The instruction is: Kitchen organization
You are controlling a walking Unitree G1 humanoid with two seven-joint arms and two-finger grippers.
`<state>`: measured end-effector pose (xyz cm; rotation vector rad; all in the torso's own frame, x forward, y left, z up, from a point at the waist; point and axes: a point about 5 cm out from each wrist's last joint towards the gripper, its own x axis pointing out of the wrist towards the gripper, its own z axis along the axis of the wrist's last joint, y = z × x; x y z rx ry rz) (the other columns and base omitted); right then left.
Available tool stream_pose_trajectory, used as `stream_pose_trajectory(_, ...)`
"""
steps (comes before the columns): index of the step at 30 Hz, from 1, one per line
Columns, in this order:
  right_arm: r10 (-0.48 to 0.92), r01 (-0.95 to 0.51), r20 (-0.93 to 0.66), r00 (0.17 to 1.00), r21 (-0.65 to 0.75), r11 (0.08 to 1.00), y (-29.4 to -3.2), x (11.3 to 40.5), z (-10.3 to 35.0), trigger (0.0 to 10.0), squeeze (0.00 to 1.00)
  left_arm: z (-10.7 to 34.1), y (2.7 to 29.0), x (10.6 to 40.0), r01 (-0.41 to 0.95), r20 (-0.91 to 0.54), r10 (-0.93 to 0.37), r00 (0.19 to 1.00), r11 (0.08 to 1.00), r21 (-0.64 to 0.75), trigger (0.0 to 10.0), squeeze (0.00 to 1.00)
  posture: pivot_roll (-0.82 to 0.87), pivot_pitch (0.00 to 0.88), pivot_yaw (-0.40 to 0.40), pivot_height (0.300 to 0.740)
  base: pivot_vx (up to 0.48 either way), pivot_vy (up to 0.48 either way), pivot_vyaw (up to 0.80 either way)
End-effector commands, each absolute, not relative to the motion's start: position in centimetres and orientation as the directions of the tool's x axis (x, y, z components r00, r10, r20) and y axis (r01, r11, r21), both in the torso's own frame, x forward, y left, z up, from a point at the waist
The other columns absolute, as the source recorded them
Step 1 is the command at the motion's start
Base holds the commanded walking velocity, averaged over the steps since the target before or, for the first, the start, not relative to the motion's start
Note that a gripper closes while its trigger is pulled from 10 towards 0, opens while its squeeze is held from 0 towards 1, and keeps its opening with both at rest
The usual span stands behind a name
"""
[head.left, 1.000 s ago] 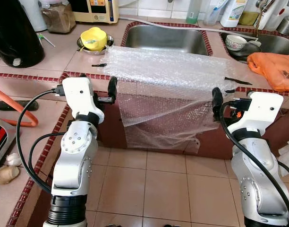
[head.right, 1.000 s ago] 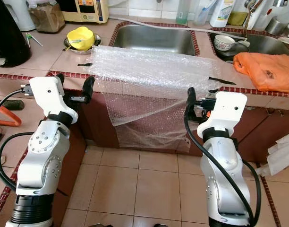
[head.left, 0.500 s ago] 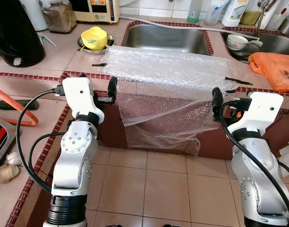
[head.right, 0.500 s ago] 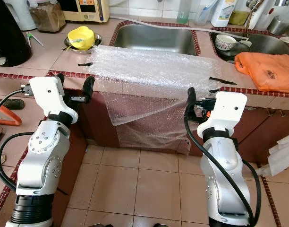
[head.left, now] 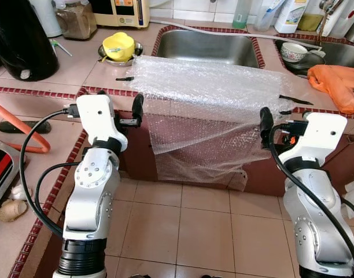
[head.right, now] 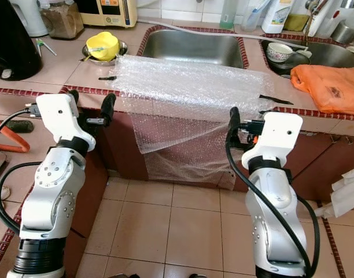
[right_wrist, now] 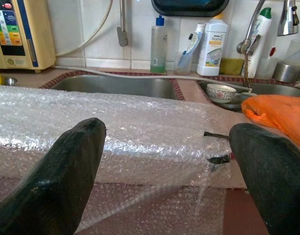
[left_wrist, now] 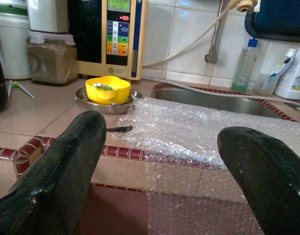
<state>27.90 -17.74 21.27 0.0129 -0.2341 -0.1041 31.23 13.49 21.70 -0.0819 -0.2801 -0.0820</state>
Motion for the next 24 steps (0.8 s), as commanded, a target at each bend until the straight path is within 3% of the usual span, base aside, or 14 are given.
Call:
stream_pose_trajectory(1,-0.116,0.113,0.231,0.966,0.025,0.993,-17.88,27.93,21.28,10.0,0.0,21.35,13.53,31.21,0.089,0.268,-0.068,0.961,0.994,-0.067,10.0,0.0,-0.03,0.157,-0.006,0.74,0.0,0.0,0.0)
stream_pose_trajectory(11,-0.116,0.113,0.231,0.966,0.025,0.993,-17.88,27.93,21.28,10.0,0.0,21.35,13.53,31.21,0.089,0.268,-0.068,0.961,0.994,-0.067,10.0,0.0,-0.03,0.157,-0.006,0.74,0.0,0.0,0.0)
stream_pose_trajectory(12,-0.114,0.111,0.235,0.965,0.027,0.993,-17.91,27.98,21.36,10.0,0.0,21.32,13.5,31.22,0.087,0.269,-0.066,0.961,0.994,-0.067,10.0,0.0,0.0,0.0,0.0,0.74,0.0,0.0,0.0)
stream_pose_trajectory(13,-0.072,0.067,0.249,0.966,0.029,0.997,-17.41,28.07,21.39,10.0,0.0,21.06,13.64,31.27,0.072,0.279,-0.057,0.959,0.997,-0.043,10.0,0.0,-0.03,0.156,-0.025,0.74,0.0,0.0,0.0)
stream_pose_trajectory(24,-0.041,0.037,0.265,0.963,0.021,0.999,-17.07,28.11,21.51,10.0,0.0,21.09,13.55,31.48,0.083,0.297,-0.07,0.952,0.996,-0.032,10.0,0.0,-0.03,0.15,-0.023,0.74,0.0,0.0,0.0)
